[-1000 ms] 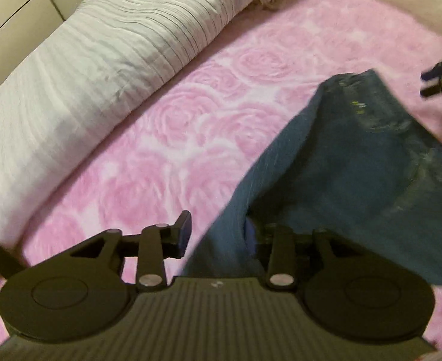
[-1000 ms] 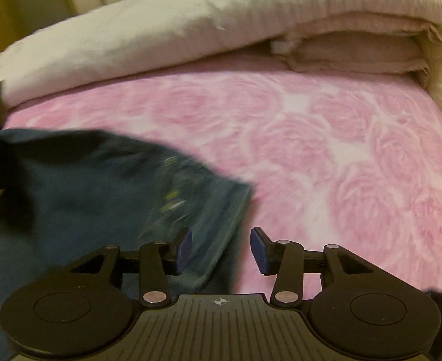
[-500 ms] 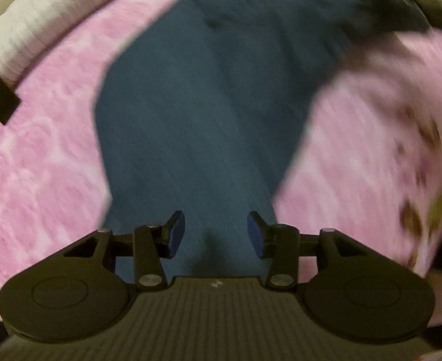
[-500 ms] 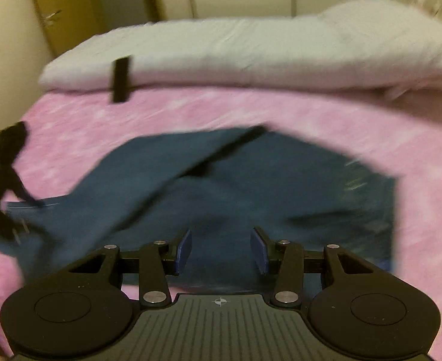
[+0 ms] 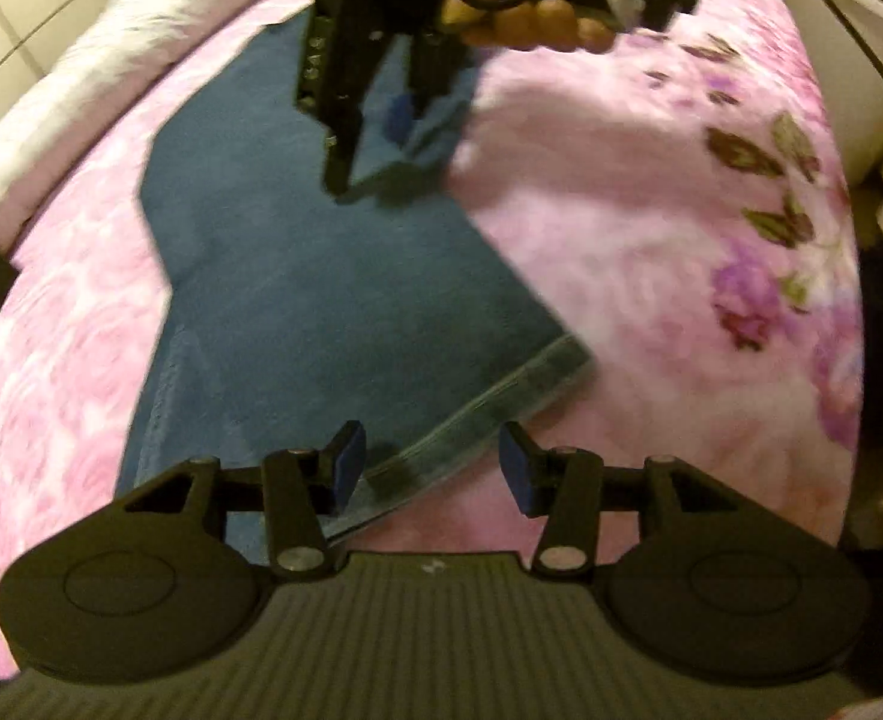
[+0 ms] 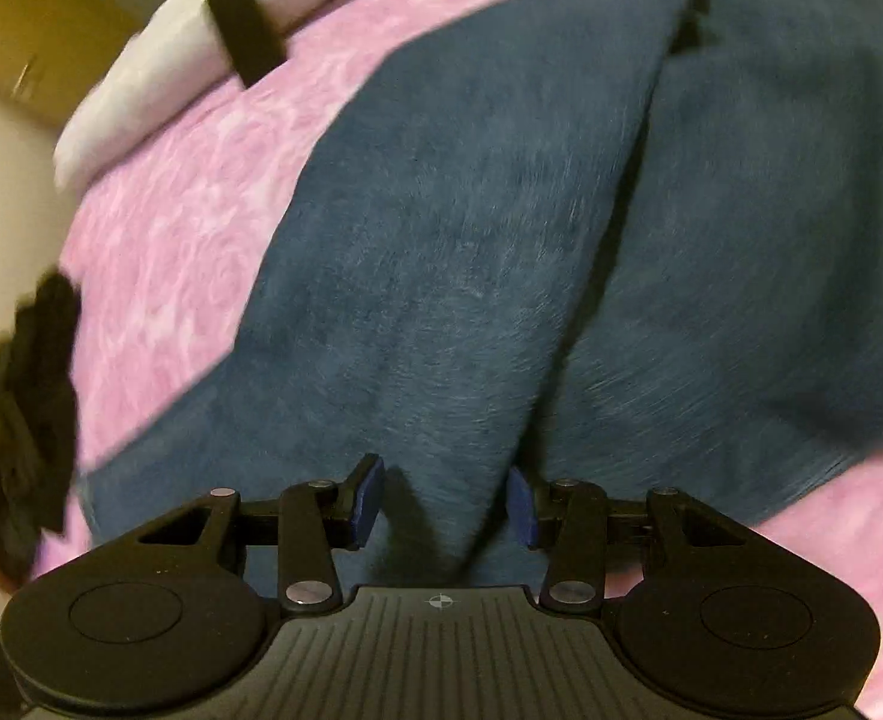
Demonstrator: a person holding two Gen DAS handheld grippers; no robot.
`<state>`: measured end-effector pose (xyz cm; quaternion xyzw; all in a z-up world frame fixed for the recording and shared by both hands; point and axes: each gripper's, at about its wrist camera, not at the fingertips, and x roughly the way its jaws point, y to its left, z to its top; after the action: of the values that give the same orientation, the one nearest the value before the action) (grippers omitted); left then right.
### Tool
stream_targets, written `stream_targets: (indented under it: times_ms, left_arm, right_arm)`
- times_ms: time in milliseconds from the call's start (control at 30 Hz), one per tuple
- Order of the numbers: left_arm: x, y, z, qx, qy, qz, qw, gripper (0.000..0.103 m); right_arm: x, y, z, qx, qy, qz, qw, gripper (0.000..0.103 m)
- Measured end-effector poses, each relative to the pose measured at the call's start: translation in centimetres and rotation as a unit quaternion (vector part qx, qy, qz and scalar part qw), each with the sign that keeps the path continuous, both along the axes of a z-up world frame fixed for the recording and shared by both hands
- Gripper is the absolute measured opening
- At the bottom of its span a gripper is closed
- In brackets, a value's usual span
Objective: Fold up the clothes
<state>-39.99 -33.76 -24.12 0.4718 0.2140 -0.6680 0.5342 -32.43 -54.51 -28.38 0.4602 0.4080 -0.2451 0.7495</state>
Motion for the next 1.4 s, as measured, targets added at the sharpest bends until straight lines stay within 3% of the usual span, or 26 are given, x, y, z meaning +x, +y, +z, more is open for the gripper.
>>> stream_targets:
  times_ms: [33,67,100,200,333,500,600,767,900,1033,1400]
  left_arm:
    - [0.2,0.2,0.3,-0.006,0.001,0.009,0.9999,0.045]
    - [0.5,0.3,0.8,-0.018,0.005,0.018,0.9997,0.047]
    - [0.8,0.3,1.4,-0.032,0.007,0.024,0.9992,0.054]
    - [1.1,0.3,3.1,-0.073,0.001,0.027,0.9969,0.064]
    - [0.8,-0.8,4.2,-0.098,-0.01,0.03,0.9947,0.064]
    - [2.4,-1.6,6.9,-0.123,0.008,0.09,0.9883,0.064]
    - [2.8,-1.0,7.5,-0.124,-0.017,0.086,0.9884,0.065]
    - [4.2,-2.3,6.3,-0.124,-0.079,0.1,0.9841,0.065]
    - [6.3,-3.9,5.3,-0.134,-0.143,0.11,0.9743,0.065]
    - [8.7,-4.3,4.7,-0.134,-0.158,0.115,0.9716,0.065]
    - [5.9,-5.0,1.5,-0.179,-0.212,0.067,0.9583,0.065]
  right_arm:
    - [0.3,-0.1,0.2,0.01,0.0,-0.015,1.0,0.036]
    - [0.8,-0.2,0.8,0.014,0.0,-0.021,1.0,0.019]
    - [1.4,-0.3,1.8,0.013,0.002,-0.019,1.0,0.015]
    - [3.7,-1.1,4.5,0.02,-0.011,-0.012,1.0,0.014]
    - [7.5,-2.6,7.0,0.036,-0.032,-0.012,0.999,0.014]
    - [12.3,-4.3,8.3,0.047,-0.039,-0.024,0.998,0.014]
    - [14.6,-5.5,8.9,0.065,-0.049,-0.037,0.996,0.014]
    - [16.2,-6.5,10.3,0.091,-0.061,-0.044,0.993,0.014]
    - [17.9,-7.4,11.0,0.093,-0.063,-0.035,0.993,0.014]
    - [19.0,-8.3,11.6,0.094,-0.067,-0.033,0.993,0.014]
    - [17.6,-9.5,14.0,0.145,-0.083,-0.063,0.984,0.014]
